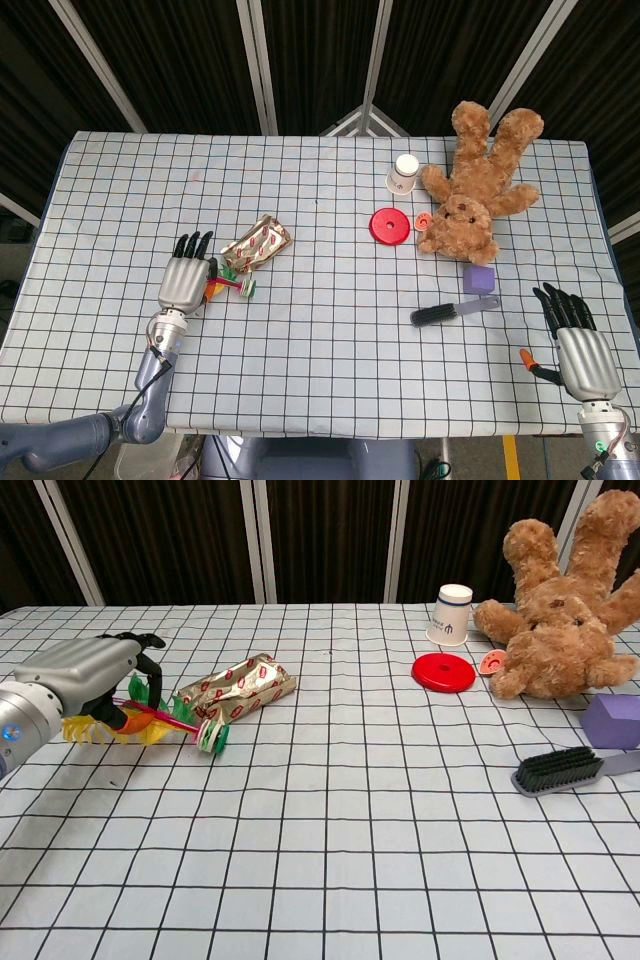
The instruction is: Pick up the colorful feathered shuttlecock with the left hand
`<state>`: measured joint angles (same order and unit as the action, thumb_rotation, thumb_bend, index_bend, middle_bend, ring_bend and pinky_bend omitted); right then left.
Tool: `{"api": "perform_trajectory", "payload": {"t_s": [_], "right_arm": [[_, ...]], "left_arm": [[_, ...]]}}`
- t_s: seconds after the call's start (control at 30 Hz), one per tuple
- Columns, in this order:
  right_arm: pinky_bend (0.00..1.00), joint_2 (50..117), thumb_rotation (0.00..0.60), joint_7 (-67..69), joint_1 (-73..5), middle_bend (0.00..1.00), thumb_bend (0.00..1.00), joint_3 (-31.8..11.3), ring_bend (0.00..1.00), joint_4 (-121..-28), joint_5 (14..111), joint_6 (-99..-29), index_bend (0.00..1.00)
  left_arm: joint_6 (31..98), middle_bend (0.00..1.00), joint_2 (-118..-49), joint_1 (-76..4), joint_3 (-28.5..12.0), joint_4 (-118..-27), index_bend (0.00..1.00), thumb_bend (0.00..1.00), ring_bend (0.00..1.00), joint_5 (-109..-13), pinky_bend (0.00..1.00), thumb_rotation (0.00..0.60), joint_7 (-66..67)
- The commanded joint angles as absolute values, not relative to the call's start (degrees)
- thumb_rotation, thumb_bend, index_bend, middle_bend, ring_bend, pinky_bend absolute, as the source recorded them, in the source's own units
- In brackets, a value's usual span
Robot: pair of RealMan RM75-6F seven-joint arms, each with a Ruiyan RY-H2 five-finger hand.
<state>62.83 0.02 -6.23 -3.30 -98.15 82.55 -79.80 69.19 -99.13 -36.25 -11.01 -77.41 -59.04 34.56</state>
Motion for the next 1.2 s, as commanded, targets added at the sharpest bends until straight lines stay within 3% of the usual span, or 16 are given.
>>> {"api": "perform_trajectory", "payload": {"t_s": [0.03,0.53,0.97,1.2], "right_arm": [[0.0,62.82,0.6,0.06,-6.22,0.0,0.34,-3.35,0.0,-98.23,82.42,-79.74,0.0],[0.0,62.82,0.6,0.31,-6.25,0.0,0.34,-3.46,0.0,-98.37,82.62,-79.85,0.0],[0.0,62.75,0.6,0.72,-6.21,0.0,0.34,-3.61,0.0,-98.47,82.49,-79.93,0.0],[0.0,62.73,0.6,0.69,-6.22,0.0,0.34,-3.63,0.0,-98.55,82.46,-79.89,0.0]], "left_arm": [[69.93,0.04,-96.97,-36.66,-11.28,-79.62,0.56,0.58,0.0,-60.69,0.0,0.6,35.85],[66.02,0.06,-84.5,-42.36,-8.61,-89.71,0.58,0.58,0.0,-67.52,0.0,0.6,52.73],[63.15,0.08,-82.57,-45.27,-3.5,-89.67,0.58,0.59,0.0,-74.52,0.0,0.6,60.32],[62.26,0.08,-84.72,-45.84,-1.83,-87.49,0.58,0.59,0.0,-77.72,0.0,0.6,60.52]]}}
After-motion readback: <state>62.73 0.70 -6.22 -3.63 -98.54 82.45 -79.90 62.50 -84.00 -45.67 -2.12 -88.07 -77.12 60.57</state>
